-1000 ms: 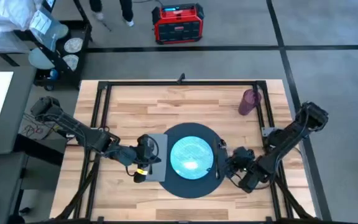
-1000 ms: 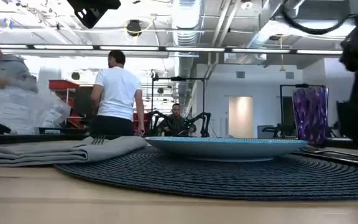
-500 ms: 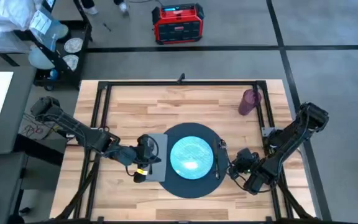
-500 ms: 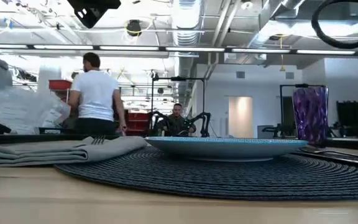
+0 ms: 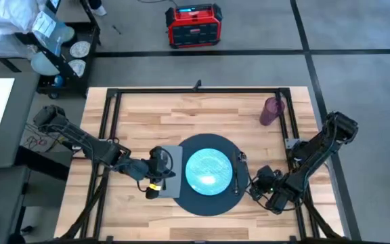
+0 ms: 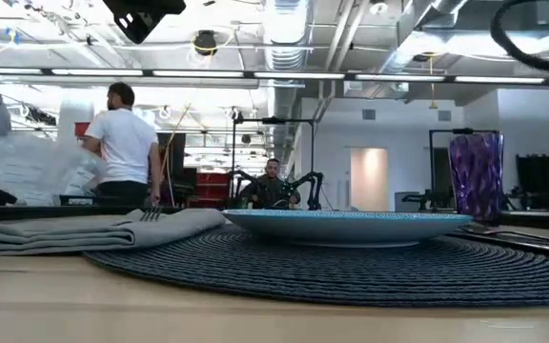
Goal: Set table place
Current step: Adjust the black spoon
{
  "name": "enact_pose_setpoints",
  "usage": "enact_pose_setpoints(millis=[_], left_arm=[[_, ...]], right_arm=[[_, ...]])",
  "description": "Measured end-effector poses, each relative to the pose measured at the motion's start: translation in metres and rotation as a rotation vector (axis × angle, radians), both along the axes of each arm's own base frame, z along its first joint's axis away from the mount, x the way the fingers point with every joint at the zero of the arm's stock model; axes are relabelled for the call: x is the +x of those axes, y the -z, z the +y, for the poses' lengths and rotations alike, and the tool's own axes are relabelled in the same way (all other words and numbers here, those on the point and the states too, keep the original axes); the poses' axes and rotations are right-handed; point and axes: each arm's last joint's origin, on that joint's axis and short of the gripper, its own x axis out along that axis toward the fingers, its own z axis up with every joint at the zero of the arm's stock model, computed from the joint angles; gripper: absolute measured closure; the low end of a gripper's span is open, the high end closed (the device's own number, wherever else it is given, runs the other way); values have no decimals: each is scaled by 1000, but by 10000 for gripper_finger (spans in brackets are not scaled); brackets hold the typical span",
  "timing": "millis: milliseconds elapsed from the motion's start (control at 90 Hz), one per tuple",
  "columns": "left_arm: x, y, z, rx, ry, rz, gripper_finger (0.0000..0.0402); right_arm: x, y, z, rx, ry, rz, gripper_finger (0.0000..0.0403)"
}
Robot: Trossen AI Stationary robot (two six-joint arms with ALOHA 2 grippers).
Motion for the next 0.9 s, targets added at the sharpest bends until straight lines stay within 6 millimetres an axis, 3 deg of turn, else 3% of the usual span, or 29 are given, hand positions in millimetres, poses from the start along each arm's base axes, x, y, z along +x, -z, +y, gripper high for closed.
enact_pose_setpoints(millis=[433,611,900], left_arm=[[0,0,0,-16,-10,0,401],[0,0,0,-16,-10,-1,402],[0,0,0,-14,-9,-1,402]], right_arm=[[-8,0,-5,-77,77,-20,403],[-5,4,-7,-29,47,41,403],[6,9,-10,1,8,-65,403]])
